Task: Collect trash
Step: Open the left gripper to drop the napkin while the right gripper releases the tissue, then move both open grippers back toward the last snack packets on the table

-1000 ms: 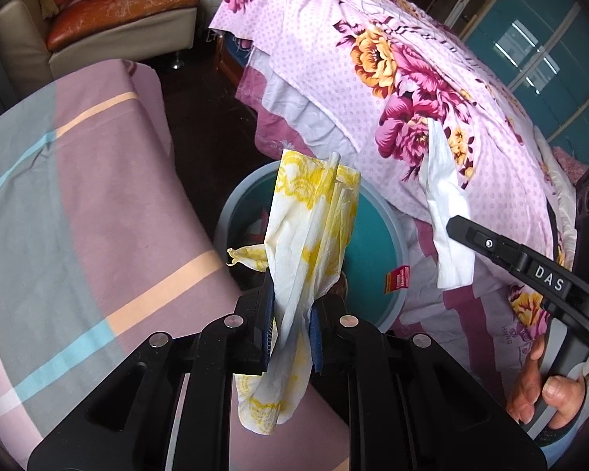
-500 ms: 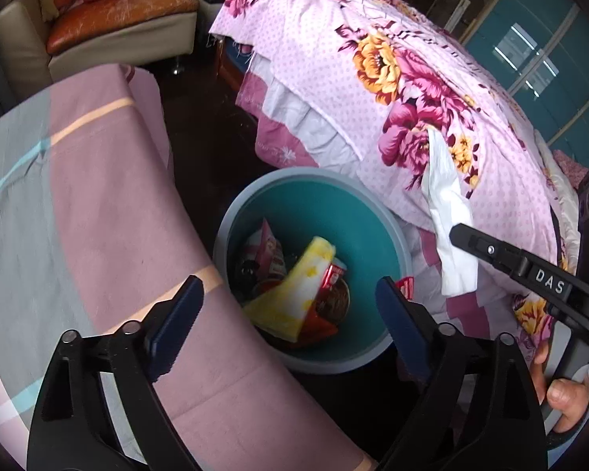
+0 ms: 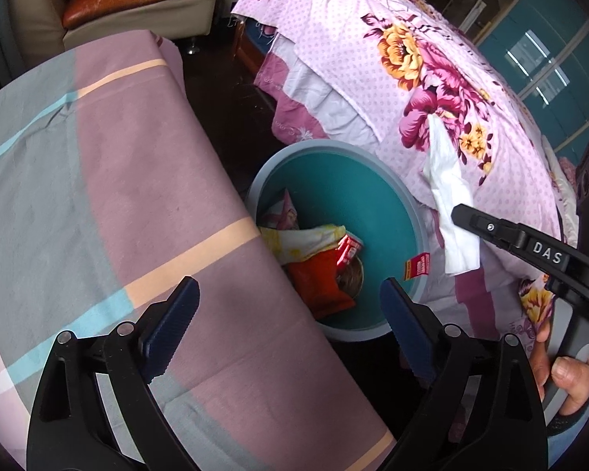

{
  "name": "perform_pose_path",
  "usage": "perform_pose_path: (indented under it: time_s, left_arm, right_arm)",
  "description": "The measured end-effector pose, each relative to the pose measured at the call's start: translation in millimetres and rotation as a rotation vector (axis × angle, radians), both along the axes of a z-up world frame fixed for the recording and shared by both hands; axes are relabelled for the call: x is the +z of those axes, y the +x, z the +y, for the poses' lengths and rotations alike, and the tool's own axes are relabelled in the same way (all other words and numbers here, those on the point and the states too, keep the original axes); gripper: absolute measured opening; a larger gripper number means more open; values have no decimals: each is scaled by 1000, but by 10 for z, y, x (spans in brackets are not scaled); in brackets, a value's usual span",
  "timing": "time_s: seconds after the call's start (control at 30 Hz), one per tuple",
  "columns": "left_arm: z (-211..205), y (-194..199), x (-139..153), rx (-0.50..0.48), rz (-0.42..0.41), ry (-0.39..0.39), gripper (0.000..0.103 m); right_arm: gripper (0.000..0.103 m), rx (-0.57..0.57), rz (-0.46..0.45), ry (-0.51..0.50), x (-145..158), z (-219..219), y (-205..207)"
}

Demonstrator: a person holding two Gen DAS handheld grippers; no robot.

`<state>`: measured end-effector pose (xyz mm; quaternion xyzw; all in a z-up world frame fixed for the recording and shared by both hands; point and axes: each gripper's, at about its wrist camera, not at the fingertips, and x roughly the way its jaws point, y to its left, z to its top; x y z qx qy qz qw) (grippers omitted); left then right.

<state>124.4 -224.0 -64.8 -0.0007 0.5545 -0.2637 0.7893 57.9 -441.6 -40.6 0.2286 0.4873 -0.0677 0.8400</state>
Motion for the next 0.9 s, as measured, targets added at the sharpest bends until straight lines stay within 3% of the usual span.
perform_pose_path:
  time_s: [0.1,0.2,0.33,0.5,0.9]
  left_arm:
    - [37,-10,0,0,-2,2,93]
    - [104,-22,-7,7,3,0,93]
    - [200,-38,-7,21,7,-4,93]
    - [326,-72,23,42,7,-13,94]
    - [790,-184,126,113,-2,-50,94]
  right_arm:
    - [17,-2,26,3,-51,39,10]
    - [49,-9,33,1,-78,61,10]
    - [64,-10,34,-1,-75,98,13]
    - [72,-16,37,2,-27,150,3]
    - [76,36,29,-25,169,526,16]
